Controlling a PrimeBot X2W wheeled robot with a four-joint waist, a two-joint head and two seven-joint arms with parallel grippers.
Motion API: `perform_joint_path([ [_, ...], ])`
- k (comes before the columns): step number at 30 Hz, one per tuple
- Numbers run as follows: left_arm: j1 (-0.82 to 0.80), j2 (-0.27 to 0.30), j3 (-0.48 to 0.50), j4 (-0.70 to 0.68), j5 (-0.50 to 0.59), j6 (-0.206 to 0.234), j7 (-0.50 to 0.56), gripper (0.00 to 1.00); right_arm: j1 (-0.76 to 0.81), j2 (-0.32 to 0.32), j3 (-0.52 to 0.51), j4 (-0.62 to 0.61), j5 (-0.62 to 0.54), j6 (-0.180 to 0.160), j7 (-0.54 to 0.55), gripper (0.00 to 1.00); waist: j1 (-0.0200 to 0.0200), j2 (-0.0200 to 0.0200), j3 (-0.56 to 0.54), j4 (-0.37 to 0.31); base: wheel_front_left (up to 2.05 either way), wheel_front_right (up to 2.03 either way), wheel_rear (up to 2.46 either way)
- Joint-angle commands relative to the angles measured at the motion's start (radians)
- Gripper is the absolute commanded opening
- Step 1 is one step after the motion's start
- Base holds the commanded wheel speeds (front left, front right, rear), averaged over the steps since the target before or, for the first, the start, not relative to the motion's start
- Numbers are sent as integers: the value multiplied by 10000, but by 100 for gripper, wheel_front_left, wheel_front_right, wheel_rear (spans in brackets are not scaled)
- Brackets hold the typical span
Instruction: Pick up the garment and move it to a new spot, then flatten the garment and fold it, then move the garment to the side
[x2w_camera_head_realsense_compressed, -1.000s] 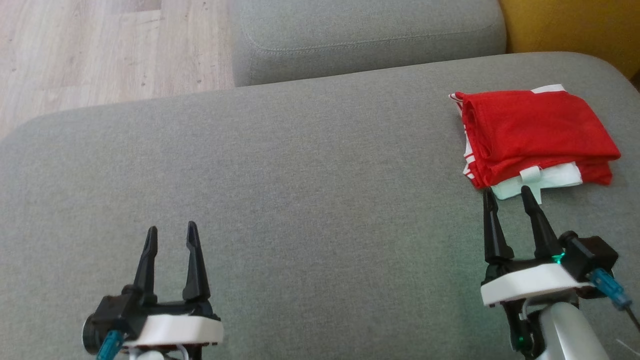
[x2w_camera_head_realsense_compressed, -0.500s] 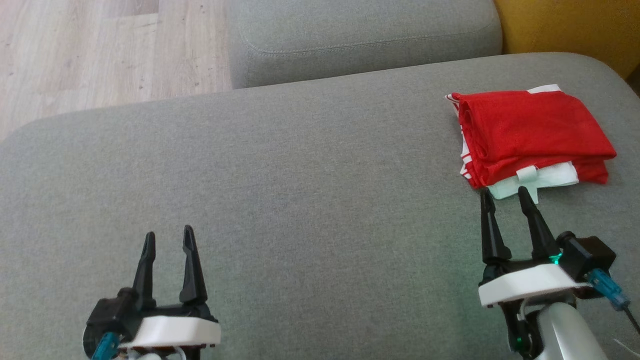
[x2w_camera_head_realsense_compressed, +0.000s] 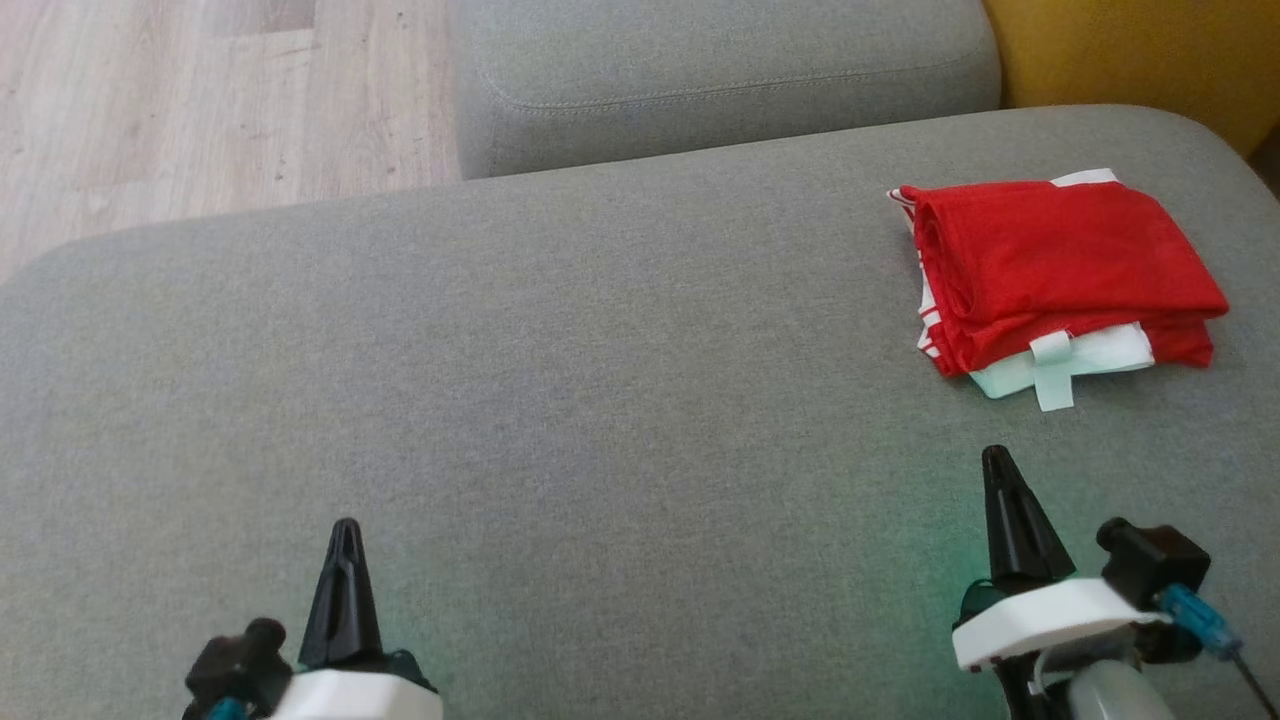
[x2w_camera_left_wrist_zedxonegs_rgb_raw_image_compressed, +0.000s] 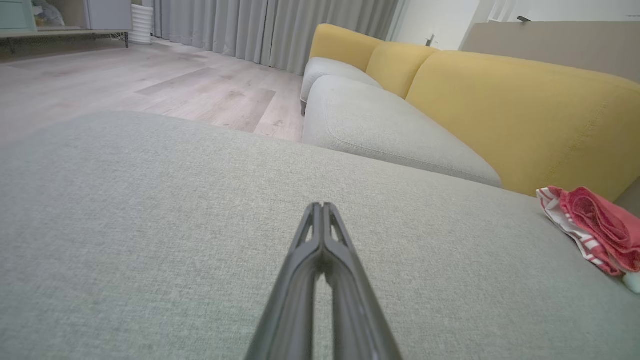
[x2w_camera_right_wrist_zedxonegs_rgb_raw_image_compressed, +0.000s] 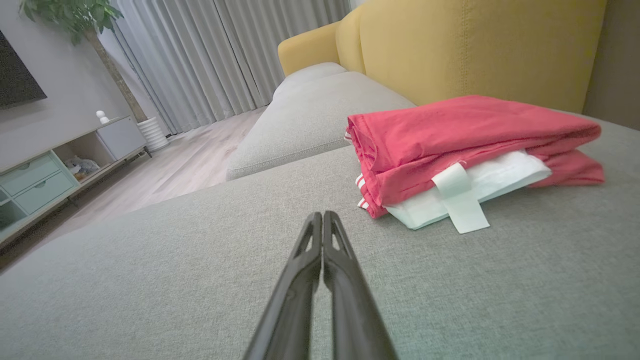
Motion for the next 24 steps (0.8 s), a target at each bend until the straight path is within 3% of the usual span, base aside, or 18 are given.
perform_joint_path([
  [1,-391,1,103,-301,-219,-46,59,0,-477,-23,-35,-362,268,0,70,0,0,0,1,10,0,0,0],
  [24,-612,7,538,-347,-2546,-269,732,0,-541,-107,-269,-541,2860,-2,658,0,0,0,-8,149,0,0,0],
])
